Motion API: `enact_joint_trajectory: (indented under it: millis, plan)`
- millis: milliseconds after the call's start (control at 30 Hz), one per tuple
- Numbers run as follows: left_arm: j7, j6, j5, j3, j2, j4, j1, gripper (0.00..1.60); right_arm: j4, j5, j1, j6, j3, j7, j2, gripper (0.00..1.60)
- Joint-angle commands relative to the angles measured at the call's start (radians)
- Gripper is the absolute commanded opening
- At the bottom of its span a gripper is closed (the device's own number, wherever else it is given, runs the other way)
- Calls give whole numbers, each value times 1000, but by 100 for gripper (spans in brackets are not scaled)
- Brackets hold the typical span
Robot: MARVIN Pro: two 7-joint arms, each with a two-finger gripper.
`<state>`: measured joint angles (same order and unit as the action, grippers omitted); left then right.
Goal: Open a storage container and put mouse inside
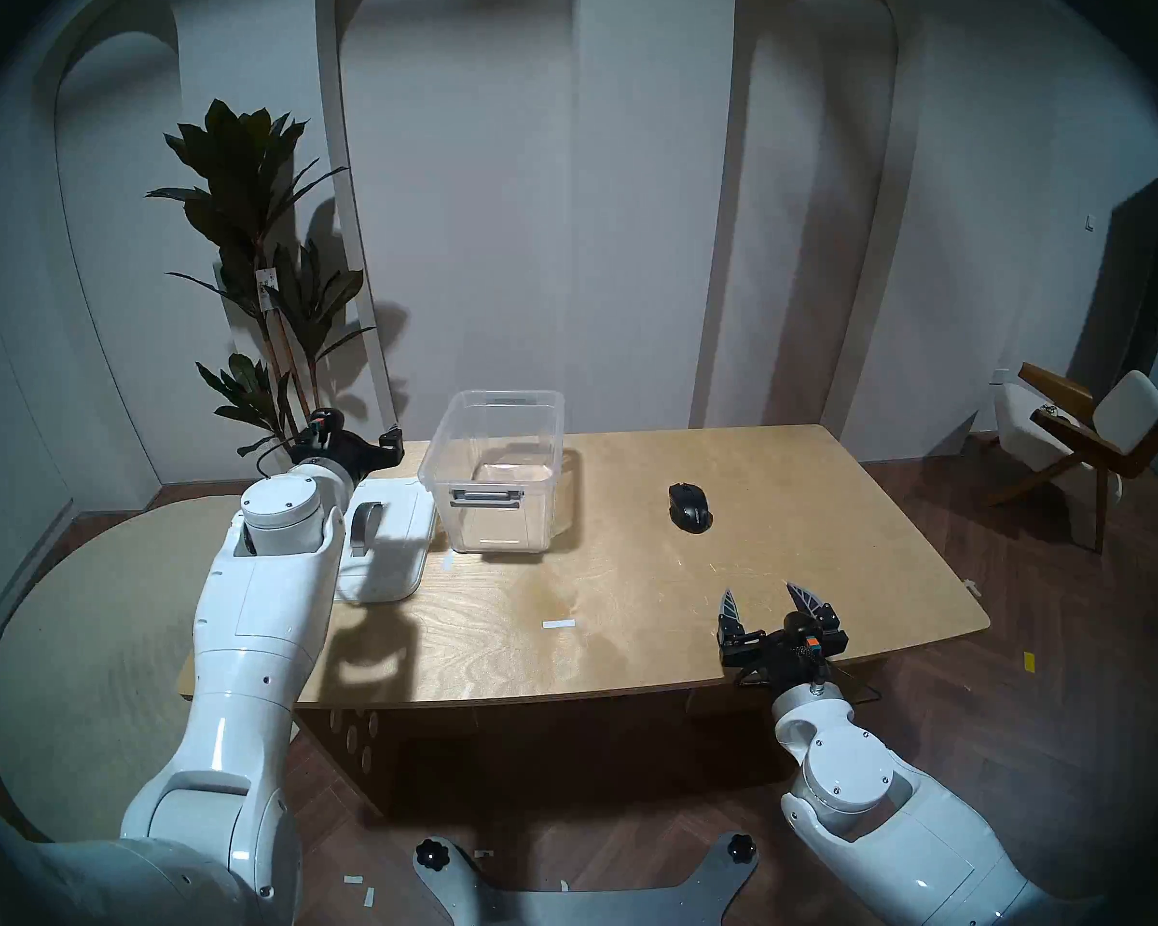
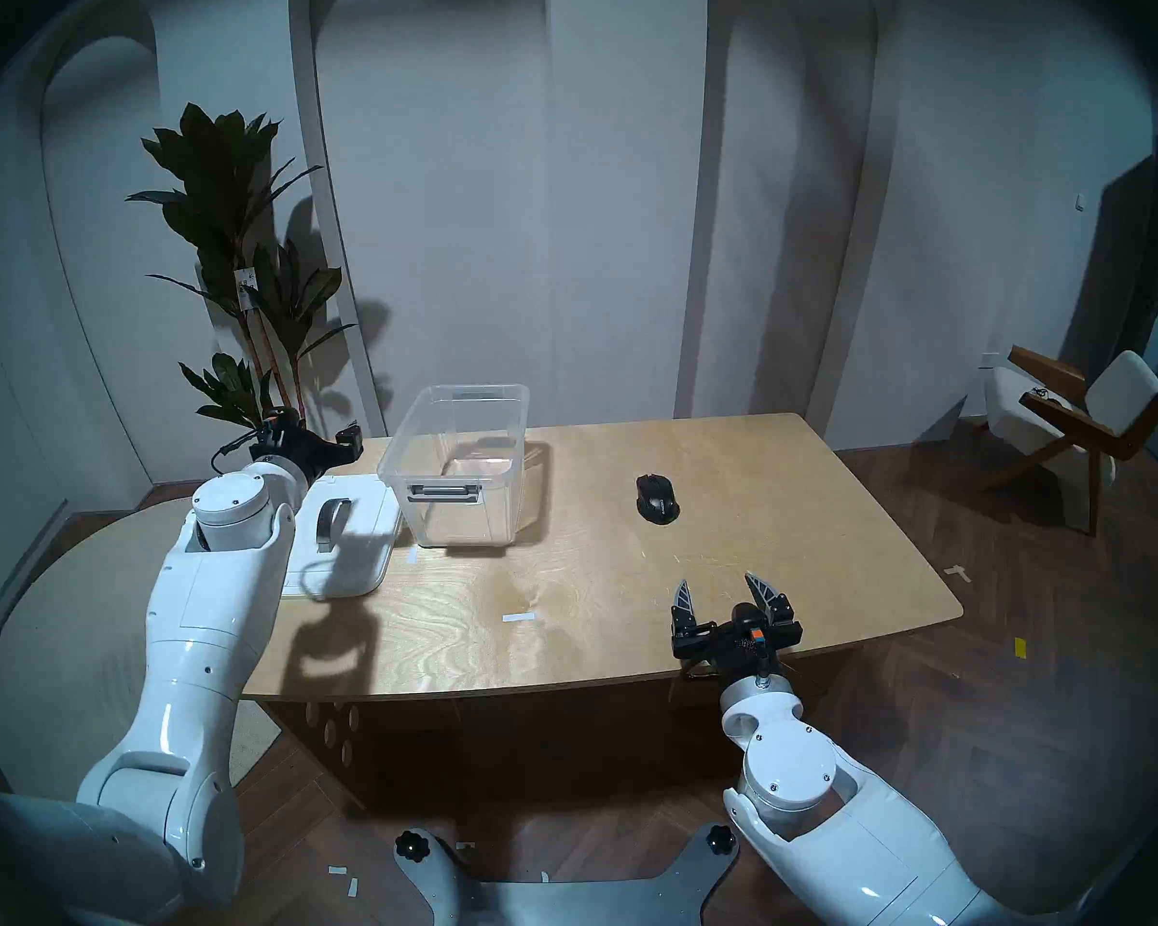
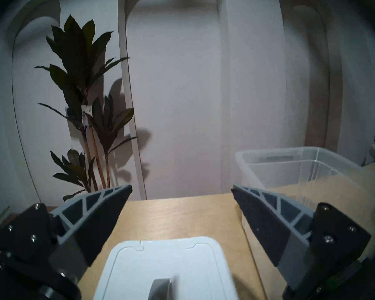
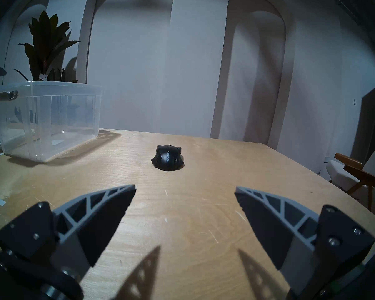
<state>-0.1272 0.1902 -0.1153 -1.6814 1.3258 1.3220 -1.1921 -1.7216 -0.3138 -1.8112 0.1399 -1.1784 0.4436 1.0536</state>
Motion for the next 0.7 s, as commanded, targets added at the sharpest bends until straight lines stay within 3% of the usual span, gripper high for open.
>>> enact_joint_trajectory:
  millis: [0, 233, 500, 667]
  plan:
    - [49, -79, 12, -15, 22, 124, -55, 160, 38, 15, 84, -10, 19, -11, 34, 160]
    - [77, -87, 30, -22, 24, 200, -113, 160, 114, 63, 161, -22, 42, -31, 77, 160]
    - [101, -46, 48, -28, 35, 324, -192, 160, 196, 87, 264, -41, 55, -17, 144, 160]
    - [107, -24, 59, -26, 36, 353, -214, 160, 217, 103, 278, -68, 17, -22, 198, 160]
